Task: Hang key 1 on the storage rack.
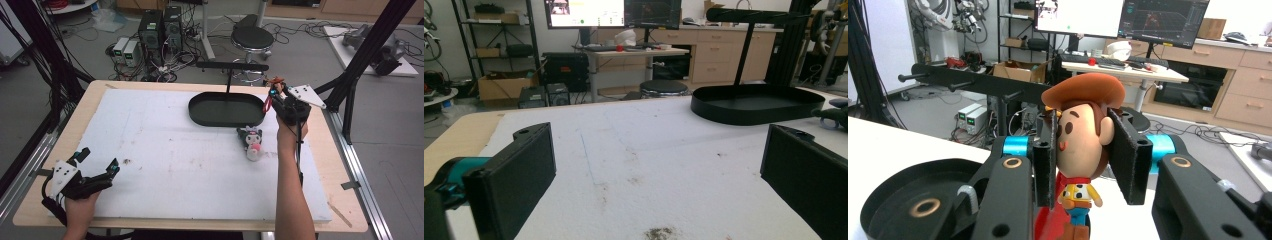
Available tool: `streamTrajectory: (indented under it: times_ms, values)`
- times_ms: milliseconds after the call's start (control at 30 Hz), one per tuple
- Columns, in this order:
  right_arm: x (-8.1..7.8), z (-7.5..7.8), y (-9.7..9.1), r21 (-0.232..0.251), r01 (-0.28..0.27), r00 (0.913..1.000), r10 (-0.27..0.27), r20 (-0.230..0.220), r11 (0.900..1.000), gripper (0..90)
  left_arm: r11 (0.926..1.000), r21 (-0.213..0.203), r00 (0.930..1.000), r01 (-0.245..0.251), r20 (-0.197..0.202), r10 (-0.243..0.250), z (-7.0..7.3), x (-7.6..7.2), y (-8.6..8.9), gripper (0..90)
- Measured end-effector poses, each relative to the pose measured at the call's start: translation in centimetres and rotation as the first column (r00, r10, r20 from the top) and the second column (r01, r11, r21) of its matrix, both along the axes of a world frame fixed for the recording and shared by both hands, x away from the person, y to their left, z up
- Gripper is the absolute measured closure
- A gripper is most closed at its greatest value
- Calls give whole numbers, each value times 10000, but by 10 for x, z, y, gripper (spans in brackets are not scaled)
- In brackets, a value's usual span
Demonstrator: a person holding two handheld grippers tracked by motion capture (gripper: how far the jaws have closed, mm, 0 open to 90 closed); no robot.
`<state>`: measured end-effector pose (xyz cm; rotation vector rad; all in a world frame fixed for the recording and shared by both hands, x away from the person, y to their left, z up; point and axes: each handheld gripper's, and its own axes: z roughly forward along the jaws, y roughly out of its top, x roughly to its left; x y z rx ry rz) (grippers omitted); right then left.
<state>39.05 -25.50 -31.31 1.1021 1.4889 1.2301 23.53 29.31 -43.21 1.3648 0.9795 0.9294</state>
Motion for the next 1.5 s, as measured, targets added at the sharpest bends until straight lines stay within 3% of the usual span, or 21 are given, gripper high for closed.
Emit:
streamTrajectory:
  times_ms: [267,400,700,833,1267,1500]
  values:
    - [13,4,9,-210,99,9999,-99,-13,9997,665,10000,-9,10000,-9,-28,9,0,0,1,17]
    - [21,3,11,-301,141,9996,-148,-244,9994,665,10000,-1,10000,2,-8,-2,0,0,1,17]
    - [33,6,16,-287,168,9998,-171,-100,9994,665,10000,-25,10000,-15,53,15,0,-2,3,17]
    - [38,2,18,-268,193,9992,-202,-337,9995,665,10000,-32,10000,1,37,-1,0,-3,3,17]
    - [42,0,19,-110,-260,9992,257,-313,9996,665,10000,-12,10000,6,-62,-6,-2,-2,3,17]
    - [44,9,25,-167,-525,9984,522,-218,9985,665,10000,-18,10000,16,-39,-16,-2,-2,3,17]
